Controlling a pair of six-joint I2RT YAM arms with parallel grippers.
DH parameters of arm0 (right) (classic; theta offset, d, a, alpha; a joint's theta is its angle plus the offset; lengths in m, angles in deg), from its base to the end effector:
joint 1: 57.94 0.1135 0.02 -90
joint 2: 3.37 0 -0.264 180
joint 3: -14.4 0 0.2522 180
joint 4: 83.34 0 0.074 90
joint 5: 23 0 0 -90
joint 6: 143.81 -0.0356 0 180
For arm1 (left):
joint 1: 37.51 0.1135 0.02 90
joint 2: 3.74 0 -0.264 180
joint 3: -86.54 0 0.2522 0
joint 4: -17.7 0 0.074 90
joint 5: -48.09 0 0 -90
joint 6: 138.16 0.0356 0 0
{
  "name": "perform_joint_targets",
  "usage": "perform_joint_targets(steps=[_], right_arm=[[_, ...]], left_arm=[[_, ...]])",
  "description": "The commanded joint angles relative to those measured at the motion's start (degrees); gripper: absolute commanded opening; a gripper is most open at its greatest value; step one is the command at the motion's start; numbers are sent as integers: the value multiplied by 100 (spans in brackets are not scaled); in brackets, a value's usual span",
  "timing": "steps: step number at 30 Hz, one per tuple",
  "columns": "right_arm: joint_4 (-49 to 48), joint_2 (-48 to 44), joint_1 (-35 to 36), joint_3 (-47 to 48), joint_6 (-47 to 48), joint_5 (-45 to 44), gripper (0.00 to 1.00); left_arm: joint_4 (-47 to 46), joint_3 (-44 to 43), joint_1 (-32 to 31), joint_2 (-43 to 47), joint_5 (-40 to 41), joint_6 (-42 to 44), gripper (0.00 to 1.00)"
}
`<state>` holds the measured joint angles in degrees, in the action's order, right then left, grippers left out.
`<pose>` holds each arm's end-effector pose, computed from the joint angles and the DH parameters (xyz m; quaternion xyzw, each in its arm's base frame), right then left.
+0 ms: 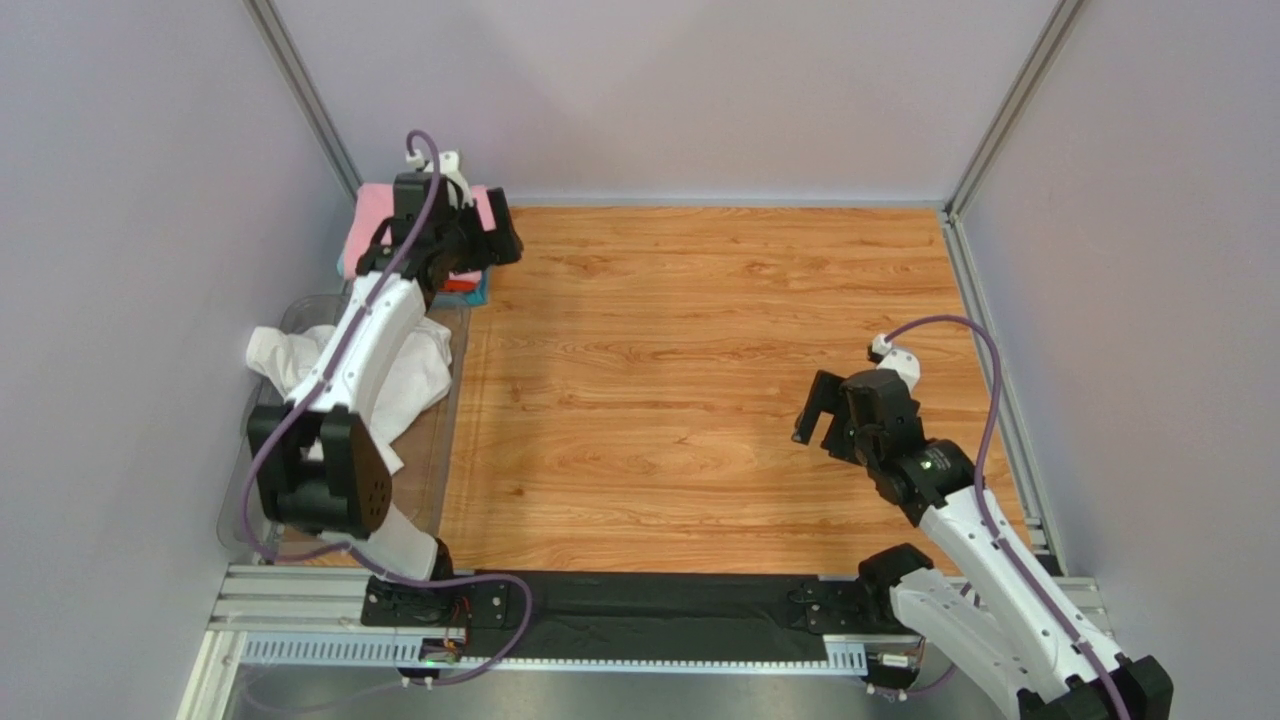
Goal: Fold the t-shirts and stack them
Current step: Reset both grippers
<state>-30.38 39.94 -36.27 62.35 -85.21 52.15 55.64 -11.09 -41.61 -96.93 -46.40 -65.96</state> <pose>0.1440 0.0474 0.2340 0.1244 0.9195 0.0495 0.3696 0.3763 -0.0298 0.3362 -0.0866 0.8761 -0.1237 0.4578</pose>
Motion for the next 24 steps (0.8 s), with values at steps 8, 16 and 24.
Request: perform_joint_targets(steps=[8, 16, 24], right_arm=[[-9, -533, -14, -9, -42, 334, 100], [35, -973, -5, -238, -288, 588, 100], [-158, -1325, -14, -589, -490, 738, 100]], left_arm=[[-142, 3042, -1855, 3067, 439, -1049, 100], [393, 4844, -2842, 5309, 941, -1831, 100], [596, 5882, -2851, 6838, 713, -1938, 100]])
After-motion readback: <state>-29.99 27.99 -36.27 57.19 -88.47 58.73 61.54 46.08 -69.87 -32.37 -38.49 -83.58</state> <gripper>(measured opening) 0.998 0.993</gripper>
